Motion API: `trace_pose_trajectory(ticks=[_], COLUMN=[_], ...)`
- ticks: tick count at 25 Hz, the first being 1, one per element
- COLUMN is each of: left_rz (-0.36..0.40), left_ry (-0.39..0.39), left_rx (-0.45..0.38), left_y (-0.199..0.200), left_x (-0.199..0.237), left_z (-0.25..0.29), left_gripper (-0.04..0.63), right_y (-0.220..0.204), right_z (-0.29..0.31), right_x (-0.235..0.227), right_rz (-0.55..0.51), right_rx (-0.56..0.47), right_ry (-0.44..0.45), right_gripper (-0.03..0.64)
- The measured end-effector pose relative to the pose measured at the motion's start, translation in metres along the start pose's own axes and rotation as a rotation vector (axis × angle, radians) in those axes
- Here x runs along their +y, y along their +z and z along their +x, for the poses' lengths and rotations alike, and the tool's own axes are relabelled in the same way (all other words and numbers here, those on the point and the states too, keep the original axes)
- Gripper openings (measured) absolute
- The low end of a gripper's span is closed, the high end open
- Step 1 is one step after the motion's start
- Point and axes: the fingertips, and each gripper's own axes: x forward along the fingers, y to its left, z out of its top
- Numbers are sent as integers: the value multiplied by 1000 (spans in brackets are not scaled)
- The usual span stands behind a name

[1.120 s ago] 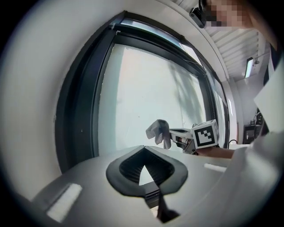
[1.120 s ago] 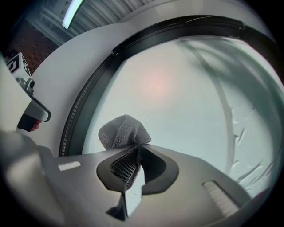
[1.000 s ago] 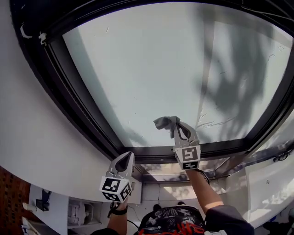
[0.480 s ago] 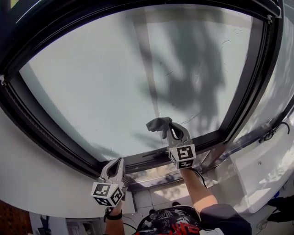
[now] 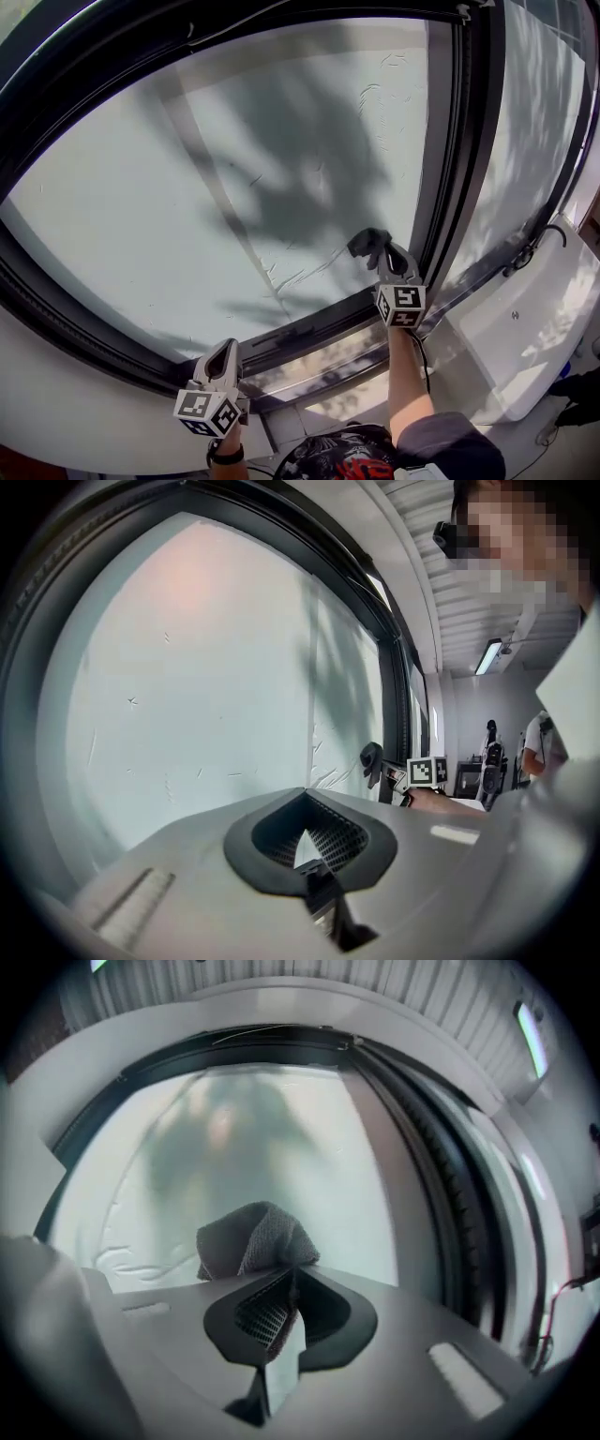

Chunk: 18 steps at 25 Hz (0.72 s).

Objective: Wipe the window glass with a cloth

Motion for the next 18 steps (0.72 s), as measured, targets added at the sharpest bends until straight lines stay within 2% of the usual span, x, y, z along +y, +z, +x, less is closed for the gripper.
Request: trace_pose_trajectory(ticks=[5, 12, 14, 18], left_rz=[4, -2, -9, -32], left_ry=[-7, 36, 62, 113], left_rx=[13, 19, 26, 40], left_y=[0, -4, -9, -24], left_x=[-11, -4, 5, 29], left_z=[7, -11, -22, -40], left_gripper=[6, 6, 6, 6], right_y=[4, -2, -5, 6], right_z=[-3, -4, 0, 11], right_x=[-69, -91, -76, 24], right_rz=[54, 166, 170, 110], right_rx=[-32, -68, -52, -72], right_ry=[-194, -259, -180, 180], right_gripper=[14, 15, 15, 15])
